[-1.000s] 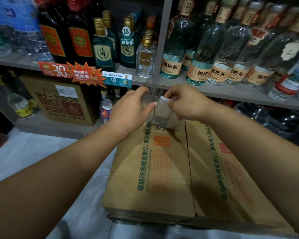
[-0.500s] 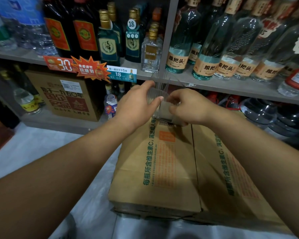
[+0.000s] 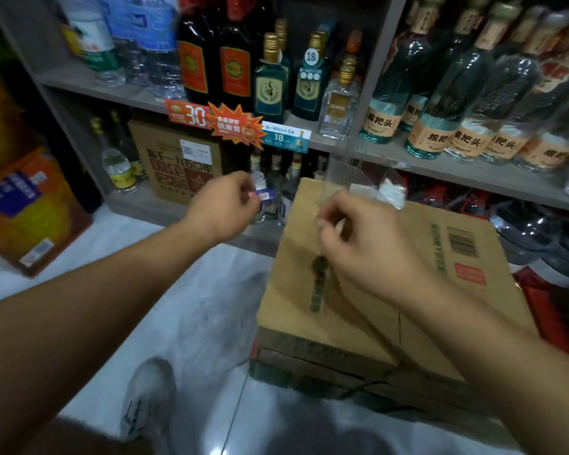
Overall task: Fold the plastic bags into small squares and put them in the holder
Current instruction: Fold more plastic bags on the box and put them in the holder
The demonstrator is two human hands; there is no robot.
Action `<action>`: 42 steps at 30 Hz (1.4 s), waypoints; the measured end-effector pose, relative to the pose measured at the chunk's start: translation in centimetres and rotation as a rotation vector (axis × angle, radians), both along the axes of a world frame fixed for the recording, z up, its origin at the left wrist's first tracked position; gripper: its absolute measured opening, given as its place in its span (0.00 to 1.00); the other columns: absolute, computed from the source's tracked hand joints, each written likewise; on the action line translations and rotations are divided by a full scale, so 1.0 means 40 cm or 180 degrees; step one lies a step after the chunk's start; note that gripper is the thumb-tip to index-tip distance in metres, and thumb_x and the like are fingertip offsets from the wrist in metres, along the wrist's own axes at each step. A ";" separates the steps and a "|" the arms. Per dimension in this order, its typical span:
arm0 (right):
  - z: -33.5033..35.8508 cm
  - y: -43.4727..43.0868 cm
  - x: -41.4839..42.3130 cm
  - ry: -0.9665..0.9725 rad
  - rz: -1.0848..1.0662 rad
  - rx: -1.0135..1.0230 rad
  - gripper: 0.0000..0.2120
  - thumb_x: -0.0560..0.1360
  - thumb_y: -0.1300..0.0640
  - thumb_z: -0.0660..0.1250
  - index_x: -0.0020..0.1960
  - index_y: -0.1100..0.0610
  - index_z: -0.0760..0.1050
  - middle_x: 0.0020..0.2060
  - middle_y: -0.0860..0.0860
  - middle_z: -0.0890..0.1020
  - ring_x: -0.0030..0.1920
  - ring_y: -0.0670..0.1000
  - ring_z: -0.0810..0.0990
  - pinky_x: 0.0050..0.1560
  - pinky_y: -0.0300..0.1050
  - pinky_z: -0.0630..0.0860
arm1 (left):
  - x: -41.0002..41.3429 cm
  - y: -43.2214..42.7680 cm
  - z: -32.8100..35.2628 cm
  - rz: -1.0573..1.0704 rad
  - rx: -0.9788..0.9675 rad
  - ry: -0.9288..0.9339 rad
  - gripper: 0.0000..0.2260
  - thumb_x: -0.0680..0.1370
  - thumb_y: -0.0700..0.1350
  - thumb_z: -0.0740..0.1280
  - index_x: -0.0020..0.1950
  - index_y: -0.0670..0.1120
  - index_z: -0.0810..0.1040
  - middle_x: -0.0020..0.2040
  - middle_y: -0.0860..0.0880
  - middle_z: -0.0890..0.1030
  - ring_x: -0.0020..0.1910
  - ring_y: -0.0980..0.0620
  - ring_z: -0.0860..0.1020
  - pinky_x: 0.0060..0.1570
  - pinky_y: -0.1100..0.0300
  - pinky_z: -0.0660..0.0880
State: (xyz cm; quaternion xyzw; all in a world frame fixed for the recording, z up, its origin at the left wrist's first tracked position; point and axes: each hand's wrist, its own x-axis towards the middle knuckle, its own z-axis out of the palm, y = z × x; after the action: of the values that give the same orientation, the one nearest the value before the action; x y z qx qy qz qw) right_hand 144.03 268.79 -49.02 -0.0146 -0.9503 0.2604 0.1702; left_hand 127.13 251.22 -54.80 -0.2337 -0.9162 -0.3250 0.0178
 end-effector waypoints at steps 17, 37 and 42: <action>-0.843 -0.454 -0.030 -0.2492 -0.0534 -0.0580 0.28 0.78 0.58 0.66 0.76 0.50 0.62 0.80 0.61 0.46 0.77 0.62 0.59 0.67 0.45 0.67 | 0.220 -0.498 -0.678 0.0551 -0.0878 -0.2184 0.12 0.80 0.50 0.67 0.62 0.49 0.77 0.54 0.47 0.83 0.52 0.46 0.80 0.51 0.59 0.75; -0.942 -0.454 -0.146 -0.2221 -0.0951 -0.1109 0.11 0.80 0.56 0.68 0.60 0.60 0.76 0.56 0.58 0.80 0.55 0.58 0.79 0.51 0.44 0.74 | 0.178 -0.435 -0.831 0.1418 0.0778 -0.2491 0.17 0.80 0.48 0.71 0.36 0.39 0.75 0.31 0.46 0.74 0.31 0.52 0.74 0.34 0.58 0.71; -0.780 -0.496 -0.140 -0.1577 -0.0770 -0.1434 0.07 0.78 0.54 0.71 0.46 0.51 0.72 0.40 0.48 0.76 0.45 0.55 0.79 0.52 0.54 0.78 | 0.182 -0.457 -0.645 0.1683 0.1278 -0.2123 0.18 0.80 0.48 0.70 0.32 0.46 0.72 0.29 0.48 0.73 0.27 0.54 0.71 0.33 0.60 0.70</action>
State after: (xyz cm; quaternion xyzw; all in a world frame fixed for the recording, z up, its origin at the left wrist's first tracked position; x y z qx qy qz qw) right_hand 138.42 248.95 -80.20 -0.2269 -0.8728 0.4300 -0.0433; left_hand 134.40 232.92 -80.60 0.1330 -0.8190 -0.5374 -0.1505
